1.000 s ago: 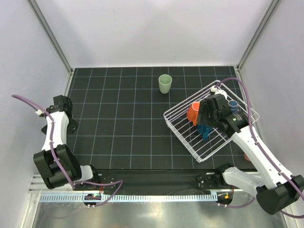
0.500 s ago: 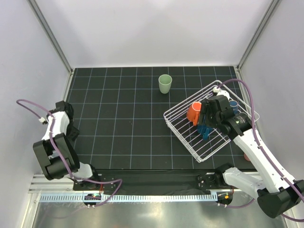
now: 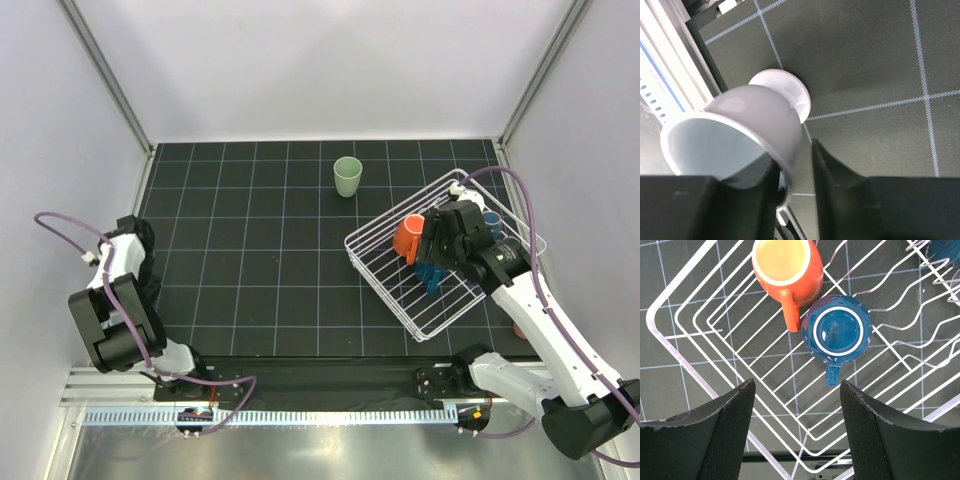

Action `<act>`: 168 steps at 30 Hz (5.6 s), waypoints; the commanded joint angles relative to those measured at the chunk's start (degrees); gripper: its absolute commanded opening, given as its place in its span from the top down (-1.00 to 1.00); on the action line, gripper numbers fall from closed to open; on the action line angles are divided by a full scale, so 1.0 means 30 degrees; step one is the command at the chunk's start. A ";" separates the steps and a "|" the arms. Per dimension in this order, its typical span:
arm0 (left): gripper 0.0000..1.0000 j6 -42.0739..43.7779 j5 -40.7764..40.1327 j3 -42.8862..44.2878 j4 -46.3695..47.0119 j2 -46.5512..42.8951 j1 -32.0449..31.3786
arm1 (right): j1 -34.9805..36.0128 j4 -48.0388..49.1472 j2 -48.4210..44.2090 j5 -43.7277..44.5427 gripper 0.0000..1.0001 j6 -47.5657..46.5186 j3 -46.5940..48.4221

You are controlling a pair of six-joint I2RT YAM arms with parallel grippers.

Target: Load the cups into the dish rack

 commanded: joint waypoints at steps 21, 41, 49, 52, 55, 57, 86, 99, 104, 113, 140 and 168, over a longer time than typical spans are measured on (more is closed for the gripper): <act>0.99 -0.1065 0.8880 0.2264 0.0575 -0.3508 -0.0714 | -0.0013 0.0350 0.0511 -0.1086 -0.40 -0.0035 0.0759; 1.00 -1.2653 2.7371 0.3705 2.1799 -0.1636 -0.9150 | -0.0042 0.4535 0.1918 -1.1979 -0.85 -0.0741 0.1963; 0.99 -1.8176 2.3362 0.4050 3.2776 -0.0641 -1.3602 | -0.0013 0.9689 0.2501 -1.6846 -0.84 0.1366 0.2077; 0.99 -1.7883 2.3038 0.4667 3.2776 -0.0521 -1.4689 | -0.0013 1.1274 0.2796 -1.7641 -0.84 0.2536 0.2489; 0.99 -1.7472 2.2687 0.4698 3.2863 -0.0725 -1.5451 | 0.0016 1.2825 0.2855 -1.7759 -0.81 0.3591 0.2284; 0.99 -1.7355 2.2101 0.4552 3.2922 -0.0989 -1.5976 | 0.0016 1.3559 0.3031 -1.7817 -0.79 0.3888 0.2167; -0.38 -1.5367 2.3037 0.3353 2.7610 -0.1016 -1.7418 | 0.0046 1.0229 0.3560 -1.3105 0.92 0.1993 0.3250; -0.56 0.0073 1.0972 0.8330 0.4010 -0.3627 -1.6243 | 0.0075 0.4482 0.1948 -0.5838 0.92 -0.5511 0.1321; -0.54 -0.0216 1.0996 0.7716 0.3859 -0.3949 -1.6243 | 0.0309 0.4628 0.2122 -0.4699 0.93 -0.6394 0.0673; -0.53 -0.0158 1.0674 0.8008 0.3539 -0.3861 -1.6243 | 0.2532 0.5154 0.3498 -0.3054 0.92 -0.6424 -0.0206; -0.52 0.0018 0.9472 0.8359 0.1751 -0.4213 -1.6243 | 0.3415 0.8816 0.8918 -0.1089 0.92 -0.5750 -0.1759; -0.53 -0.0041 1.1581 0.8770 0.1604 -0.3100 -1.6243 | 0.4030 0.7005 0.7135 -0.0270 -0.12 -0.3962 -0.2405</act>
